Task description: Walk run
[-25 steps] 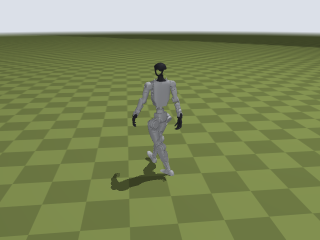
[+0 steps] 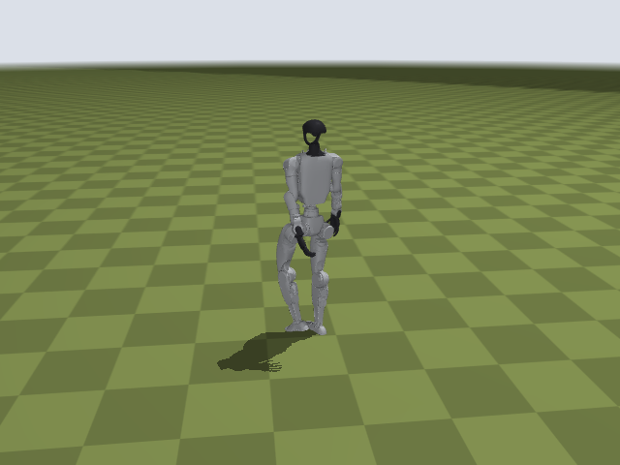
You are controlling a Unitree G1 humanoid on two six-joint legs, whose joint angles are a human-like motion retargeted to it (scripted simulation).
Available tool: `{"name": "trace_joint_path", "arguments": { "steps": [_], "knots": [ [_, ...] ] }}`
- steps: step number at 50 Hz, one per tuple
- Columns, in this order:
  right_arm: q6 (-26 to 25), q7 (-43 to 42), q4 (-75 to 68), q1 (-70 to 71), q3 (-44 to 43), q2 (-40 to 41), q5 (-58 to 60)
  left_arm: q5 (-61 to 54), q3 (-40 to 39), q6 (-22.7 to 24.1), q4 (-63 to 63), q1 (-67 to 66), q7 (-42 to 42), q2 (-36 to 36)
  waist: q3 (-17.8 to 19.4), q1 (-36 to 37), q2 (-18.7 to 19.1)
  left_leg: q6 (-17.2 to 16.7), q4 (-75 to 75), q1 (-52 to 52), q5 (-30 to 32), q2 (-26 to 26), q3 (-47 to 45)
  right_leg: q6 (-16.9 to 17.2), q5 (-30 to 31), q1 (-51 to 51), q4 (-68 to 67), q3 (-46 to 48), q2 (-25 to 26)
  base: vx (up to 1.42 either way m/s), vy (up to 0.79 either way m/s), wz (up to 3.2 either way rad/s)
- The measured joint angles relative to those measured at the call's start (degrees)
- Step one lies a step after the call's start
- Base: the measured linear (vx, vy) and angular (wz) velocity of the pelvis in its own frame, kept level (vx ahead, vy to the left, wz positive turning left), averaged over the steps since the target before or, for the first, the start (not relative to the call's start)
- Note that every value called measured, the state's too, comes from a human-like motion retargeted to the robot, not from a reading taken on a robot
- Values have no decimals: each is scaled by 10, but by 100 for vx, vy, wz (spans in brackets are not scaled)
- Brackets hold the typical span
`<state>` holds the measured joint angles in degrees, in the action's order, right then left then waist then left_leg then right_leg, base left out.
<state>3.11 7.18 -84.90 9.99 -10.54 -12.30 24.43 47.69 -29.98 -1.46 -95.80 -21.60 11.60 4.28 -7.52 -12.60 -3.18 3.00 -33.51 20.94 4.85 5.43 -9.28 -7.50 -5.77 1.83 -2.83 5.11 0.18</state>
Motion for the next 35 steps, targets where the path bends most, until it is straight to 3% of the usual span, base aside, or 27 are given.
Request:
{"name": "trace_joint_path", "arguments": {
  "steps": [3,7,10,12,14,15,17,19,20,23,25,28,32,35],
  "knots": [
    [5,-6,18,28,2,-9,3,-6,-12,-8,0,1,10,-7,15,20,16,-14,137,17,6,-4,24,-2,-21,-29,-2,-13,30,59,-19,-57],
    [8,-3,30,42,4,-15,6,-26,-21,2,6,11,11,-16,28,40,31,-24,297,37,-33,8,52,2,-50,-74,-1,-18,55,75,-18,-46],
    [10,0,26,33,1,-14,10,-27,-23,13,14,22,13,-17,28,43,34,-66,370,44,-49,23,43,8,-72,-102,-4,-22,65,78,-16,-13],
    [8,4,13,21,-5,-11,15,-22,-23,12,20,32,18,-15,27,51,35,-52,354,43,-42,21,26,17,-69,-113,-13,-26,68,73,-13,-23],
    [3,11,-7,3,-10,-6,23,-18,-25,7,28,43,20,-11,20,65,29,-9,326,36,-29,15,0,35,-50,-121,-26,-36,65,82,-14,-64],
    [-1,16,-19,-8,-12,-3,28,-16,-27,5,32,47,19,-8,17,75,25,-3,317,28,-21,8,-26,47,-36,-125,-34,-44,63,102,-16,-90],
    [-12,28,-46,-35,-16,5,42,-16,-30,8,38,53,13,-1,6,89,16,6,314,16,18,18,20,85,26,-127,-59,-56,52,113,-16,-72],
    [-16,31,-76,-64,-16,12,52,-28,-30,9,37,64,9,10,-10,81,10,26,296,9,27,17,12,132,120,-116,-103,-62,48,102,-16,-15],
    [-13,27,-92,-78,-13,15,54,-37,-29,9,35,71,8,17,-17,73,9,42,285,9,23,16,12,161,171,-106,-131,-67,49,82,-17,1],
    [2,17,-124,-115,1,20,33,-61,-20,5,25,111,13,45,-10,68,24,43,268,-20,-11,-19,20,219,284,-56,-264,-89,82,81,-24,-30],
    [-6,33,-125,-137,-4,24,29,-71,-11,1,29,144,12,61,-6,73,39,38,268,-45,-33,-43,20,225,331,-21,-324,-69,91,63,-20,-58],
    [-4,55,-125,-165,-32,21,43,-82,2,9,55,185,0,64,2,77,52,47,288,-93,-52,-37,7,188,232,36,-382,-40,49,70,-2,-29],
    [14,65,-118,-200,-50,13,25,-88,27,58,115,223,9,69,7,22,75,50,301,-130,-69,-26,52,137,119,107,-347,30,-3,64,-11,88],
    [11,70,-119,-213,-64,6,15,-85,48,86,155,248,31,87,8,-14,66,55,305,-157,-86,4,71,150,95,146,-238,3,-16,62,-19,74]
  ]
}}
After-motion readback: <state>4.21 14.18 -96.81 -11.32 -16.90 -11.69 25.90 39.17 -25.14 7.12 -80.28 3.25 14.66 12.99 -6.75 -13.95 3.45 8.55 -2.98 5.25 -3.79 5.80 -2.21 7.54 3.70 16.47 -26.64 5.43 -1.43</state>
